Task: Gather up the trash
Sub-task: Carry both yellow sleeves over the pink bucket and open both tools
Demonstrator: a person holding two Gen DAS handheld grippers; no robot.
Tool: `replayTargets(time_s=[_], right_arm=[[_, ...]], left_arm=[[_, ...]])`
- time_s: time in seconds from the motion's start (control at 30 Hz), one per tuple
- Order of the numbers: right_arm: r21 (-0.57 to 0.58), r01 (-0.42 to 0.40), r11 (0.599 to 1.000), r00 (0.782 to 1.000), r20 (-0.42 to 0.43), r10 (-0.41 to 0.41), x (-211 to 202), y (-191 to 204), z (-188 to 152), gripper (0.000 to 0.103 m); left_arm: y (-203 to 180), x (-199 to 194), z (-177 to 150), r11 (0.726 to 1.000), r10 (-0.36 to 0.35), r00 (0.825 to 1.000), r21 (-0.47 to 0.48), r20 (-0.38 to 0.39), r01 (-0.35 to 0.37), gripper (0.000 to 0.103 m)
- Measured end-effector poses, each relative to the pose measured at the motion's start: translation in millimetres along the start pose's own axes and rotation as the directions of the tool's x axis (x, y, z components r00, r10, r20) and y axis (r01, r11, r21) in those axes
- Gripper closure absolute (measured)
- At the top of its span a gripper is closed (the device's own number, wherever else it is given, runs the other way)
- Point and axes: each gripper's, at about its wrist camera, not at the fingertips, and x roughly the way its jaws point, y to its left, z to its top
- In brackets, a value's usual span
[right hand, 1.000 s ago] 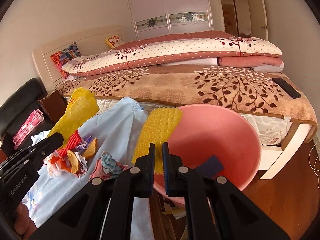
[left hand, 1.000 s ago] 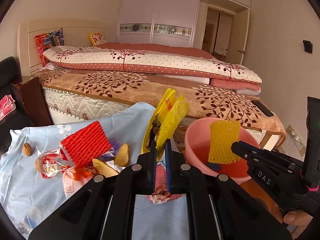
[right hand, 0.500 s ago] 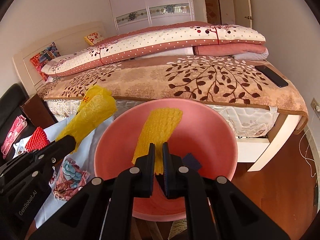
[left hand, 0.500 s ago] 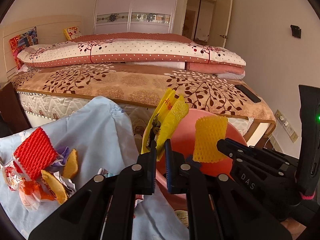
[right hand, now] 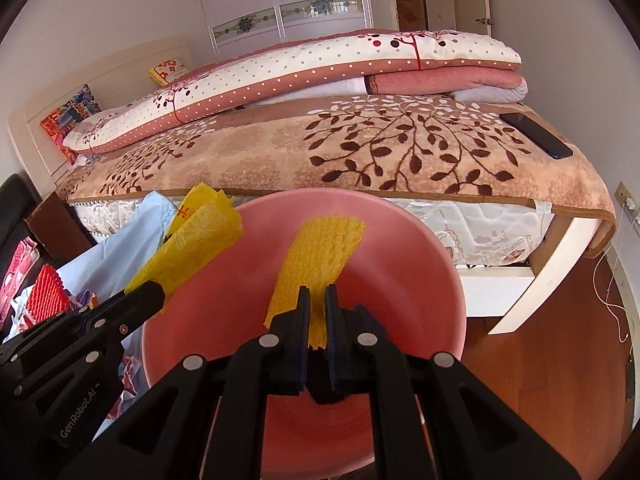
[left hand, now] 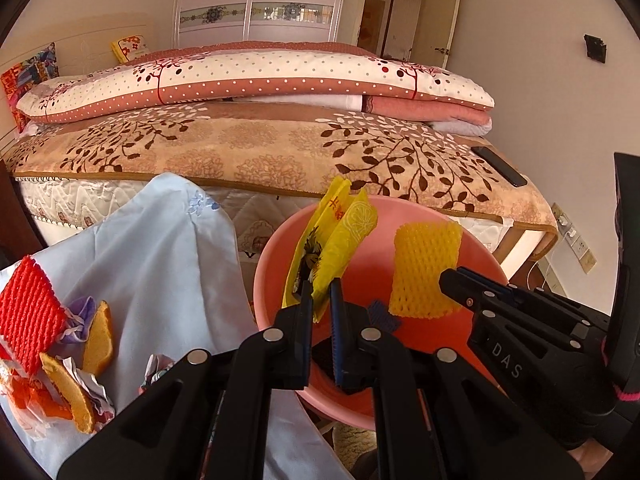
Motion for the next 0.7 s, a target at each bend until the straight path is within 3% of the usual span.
replayTargets(time_s=[0.17, 0.3, 0.4, 0.7], right_arm=[[0.011, 0.005, 1.0, 1.0, 0.0, -0.005, 4.0, -2.6, 2.6, 0.095], [0.022, 0.007, 1.0, 1.0, 0.002, -0.007, 4.6, -5.8, 4.0, 0.095], [0.034, 0.006, 0.999, 1.0, -0.001, -0.006, 5.0, -8.3, 4.0, 0.094], [0.038, 0.017, 0.999, 1.0, 0.018, -0.018, 0.0, -9.2, 4.6, 0.07]], left_arm=[[-1.9, 3.8, 4.6, 1.0, 0.003, 1.0, 0.013, -0.017, -0.003, 0.094], [-1.4, 6.1, 5.9, 1.0, -0.006, 0.999, 0.004, -0.034, 0.006, 0.073], [-2.8, 6.5, 6.8, 1.0, -0.014, 0.999, 0.005, -0.039, 0.014, 0.07], [-3.0, -0.2, 7.3, 1.0, -0.029, 0.999, 0.002, -0.037, 0.029, 0.067]])
